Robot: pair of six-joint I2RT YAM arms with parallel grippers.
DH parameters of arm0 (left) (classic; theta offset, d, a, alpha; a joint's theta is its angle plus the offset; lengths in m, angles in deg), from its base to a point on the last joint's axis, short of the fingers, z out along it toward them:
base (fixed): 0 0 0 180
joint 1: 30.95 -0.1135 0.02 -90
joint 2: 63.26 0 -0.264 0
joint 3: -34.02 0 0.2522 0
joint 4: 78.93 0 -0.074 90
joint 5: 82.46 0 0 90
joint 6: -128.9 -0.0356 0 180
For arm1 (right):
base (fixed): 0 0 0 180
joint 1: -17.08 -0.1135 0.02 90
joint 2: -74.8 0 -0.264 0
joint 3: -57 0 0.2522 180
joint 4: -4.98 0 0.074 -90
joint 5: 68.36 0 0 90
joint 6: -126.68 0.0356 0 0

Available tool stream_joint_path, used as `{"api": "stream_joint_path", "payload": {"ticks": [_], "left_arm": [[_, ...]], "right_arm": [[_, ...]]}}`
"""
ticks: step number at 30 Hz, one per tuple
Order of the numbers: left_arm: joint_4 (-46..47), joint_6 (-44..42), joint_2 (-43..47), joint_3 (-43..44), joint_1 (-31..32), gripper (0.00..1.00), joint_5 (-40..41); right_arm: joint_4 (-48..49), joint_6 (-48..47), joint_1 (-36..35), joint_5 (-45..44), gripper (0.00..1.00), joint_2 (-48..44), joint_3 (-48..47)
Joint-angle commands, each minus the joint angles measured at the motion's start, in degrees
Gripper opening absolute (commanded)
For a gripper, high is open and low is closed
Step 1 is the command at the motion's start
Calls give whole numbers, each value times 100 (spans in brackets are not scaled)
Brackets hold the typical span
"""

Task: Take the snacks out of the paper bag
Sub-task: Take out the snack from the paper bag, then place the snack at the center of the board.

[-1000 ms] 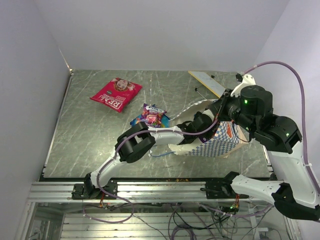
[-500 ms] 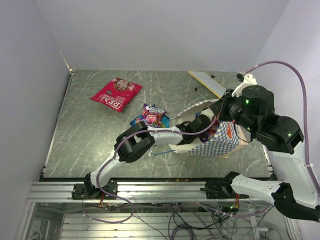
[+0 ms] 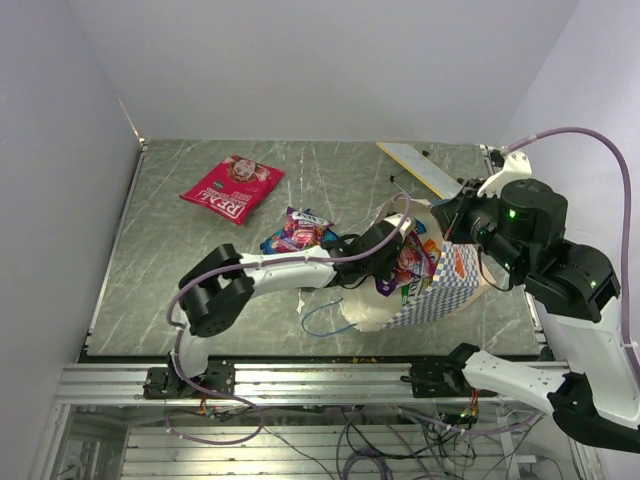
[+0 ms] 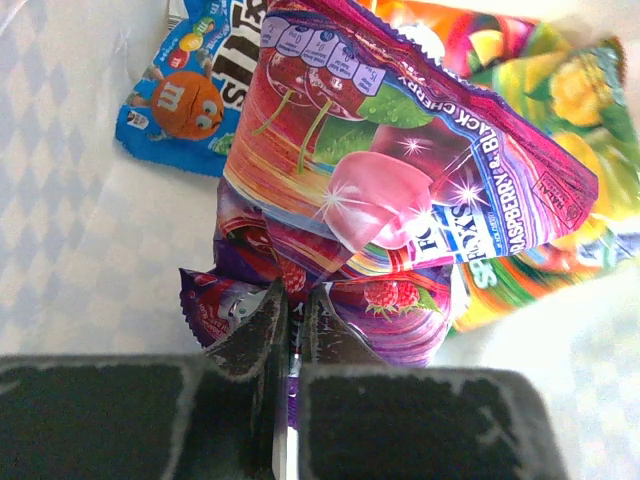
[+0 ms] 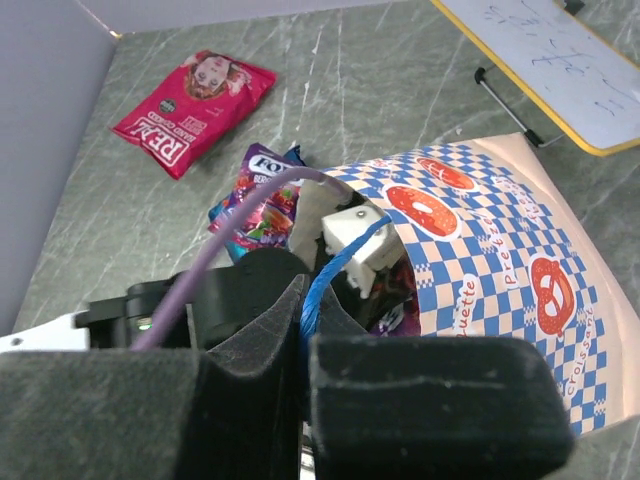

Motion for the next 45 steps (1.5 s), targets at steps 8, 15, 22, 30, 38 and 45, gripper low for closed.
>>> {"api": "stream_joint_path", "payload": {"ticks": [8,15,22,30,38,45], "left_arm": [[-1152,141,1963,-806,76,7,-604],[-2176,-99,3324,-1066,99,7,-792],[-3244,-359,4802,-861,73,7,69],[-3655,-98,5307,-672,-372,7,3497],[-3869,-191,3636,-48,-2479,7,2514],[-3702,-315,1937,778,-3713,7,2425]], "right_arm": [[836,144,-6,-124,0,-314,543],[1053,172,-1,-101,0,-406,727],[1399,140,-10,-99,0,-484,922],[1279,146,-12,-109,0,-628,905],[982,208,-8,3,0,-812,752],[913,167,-9,137,0,-936,627]]}}
